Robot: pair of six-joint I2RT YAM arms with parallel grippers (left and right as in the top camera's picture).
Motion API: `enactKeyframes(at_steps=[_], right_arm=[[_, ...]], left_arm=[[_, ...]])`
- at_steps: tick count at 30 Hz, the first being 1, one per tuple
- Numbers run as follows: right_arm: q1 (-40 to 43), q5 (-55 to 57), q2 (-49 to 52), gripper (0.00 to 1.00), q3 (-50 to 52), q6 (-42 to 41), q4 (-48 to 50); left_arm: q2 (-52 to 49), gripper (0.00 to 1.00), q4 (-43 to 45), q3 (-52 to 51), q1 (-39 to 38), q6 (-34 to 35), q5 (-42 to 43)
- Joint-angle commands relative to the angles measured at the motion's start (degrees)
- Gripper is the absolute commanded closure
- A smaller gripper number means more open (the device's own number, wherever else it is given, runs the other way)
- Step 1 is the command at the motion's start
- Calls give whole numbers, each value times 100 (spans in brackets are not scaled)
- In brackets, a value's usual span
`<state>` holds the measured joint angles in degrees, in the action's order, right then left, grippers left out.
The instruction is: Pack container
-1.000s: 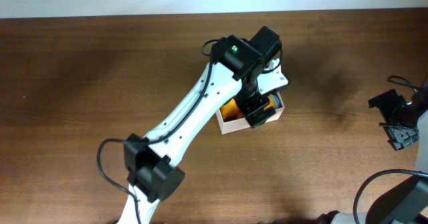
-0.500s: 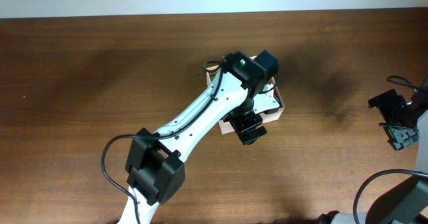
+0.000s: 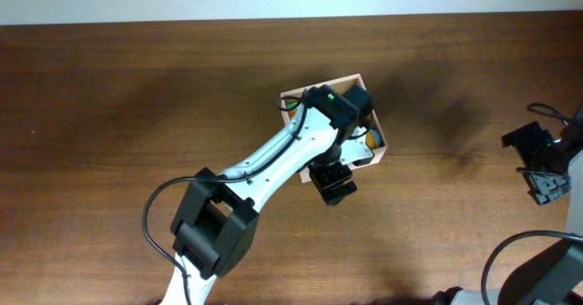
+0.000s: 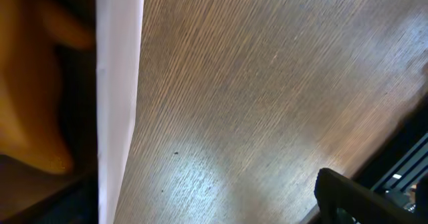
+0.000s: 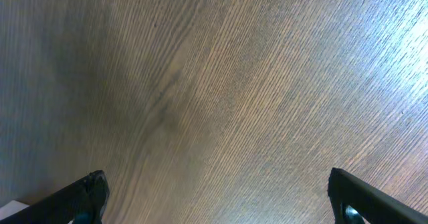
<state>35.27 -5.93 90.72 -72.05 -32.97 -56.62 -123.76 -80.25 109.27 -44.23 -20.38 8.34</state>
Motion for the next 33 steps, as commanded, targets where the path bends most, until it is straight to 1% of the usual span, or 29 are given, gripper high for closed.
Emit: enactKeyframes(at_steps=[1, 5, 10, 14, 16, 22, 33], right_arm=[[-4, -7, 9, 1, 15, 15, 4], [-4, -7, 9, 1, 15, 13, 4], [-4, -7, 9, 1, 15, 13, 4], [-4, -7, 9, 1, 15, 15, 4], [-4, -7, 9, 1, 15, 13, 4], [-4, -7, 9, 1, 15, 13, 4], [-4, -7, 9, 1, 15, 15, 4]], left_arm=[[2, 1, -28, -76, -15, -72, -107], [2, 1, -72, -76, -13, -72, -525], [2, 1, -26, -81, -13, -72, -1508], [2, 1, 238, -83, -13, -72, -2227], [0, 1, 409, -83, -13, -72, -2404], [0, 1, 678, -149, 85, -72, -2721], [-2, 1, 944, -813, 520, -72, -2726]])
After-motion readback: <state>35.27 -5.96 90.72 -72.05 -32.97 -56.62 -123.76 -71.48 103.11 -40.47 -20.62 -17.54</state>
